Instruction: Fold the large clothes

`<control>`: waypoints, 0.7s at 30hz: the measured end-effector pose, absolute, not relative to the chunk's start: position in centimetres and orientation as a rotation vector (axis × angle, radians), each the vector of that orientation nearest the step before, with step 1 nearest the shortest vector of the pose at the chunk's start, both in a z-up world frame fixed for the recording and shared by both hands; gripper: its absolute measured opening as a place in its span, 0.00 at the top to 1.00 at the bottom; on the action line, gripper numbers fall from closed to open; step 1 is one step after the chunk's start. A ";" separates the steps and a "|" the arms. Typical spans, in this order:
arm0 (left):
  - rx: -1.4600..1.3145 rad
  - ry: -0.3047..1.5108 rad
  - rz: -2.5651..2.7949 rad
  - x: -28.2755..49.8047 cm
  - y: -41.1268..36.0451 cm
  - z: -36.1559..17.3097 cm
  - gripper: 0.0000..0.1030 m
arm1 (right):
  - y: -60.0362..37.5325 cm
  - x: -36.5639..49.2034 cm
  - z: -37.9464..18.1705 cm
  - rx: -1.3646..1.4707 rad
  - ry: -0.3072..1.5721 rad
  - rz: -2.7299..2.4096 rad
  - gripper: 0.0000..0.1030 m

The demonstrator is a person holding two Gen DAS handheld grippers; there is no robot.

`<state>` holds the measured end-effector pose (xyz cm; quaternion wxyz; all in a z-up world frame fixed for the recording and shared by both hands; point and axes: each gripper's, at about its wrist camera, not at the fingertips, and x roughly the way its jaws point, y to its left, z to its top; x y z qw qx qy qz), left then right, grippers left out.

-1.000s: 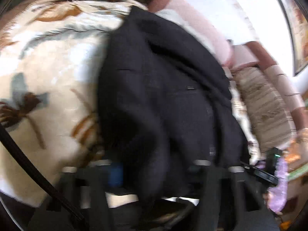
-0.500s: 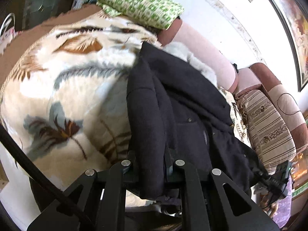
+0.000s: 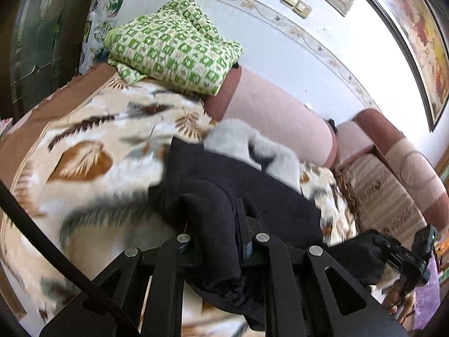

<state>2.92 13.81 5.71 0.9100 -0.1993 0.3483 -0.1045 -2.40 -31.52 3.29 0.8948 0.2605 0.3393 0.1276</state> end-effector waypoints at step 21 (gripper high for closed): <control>-0.311 0.972 0.110 34.1 9.7 -1.5 0.86 | -36.8 25.5 -3.3 0.646 0.862 -0.047 0.83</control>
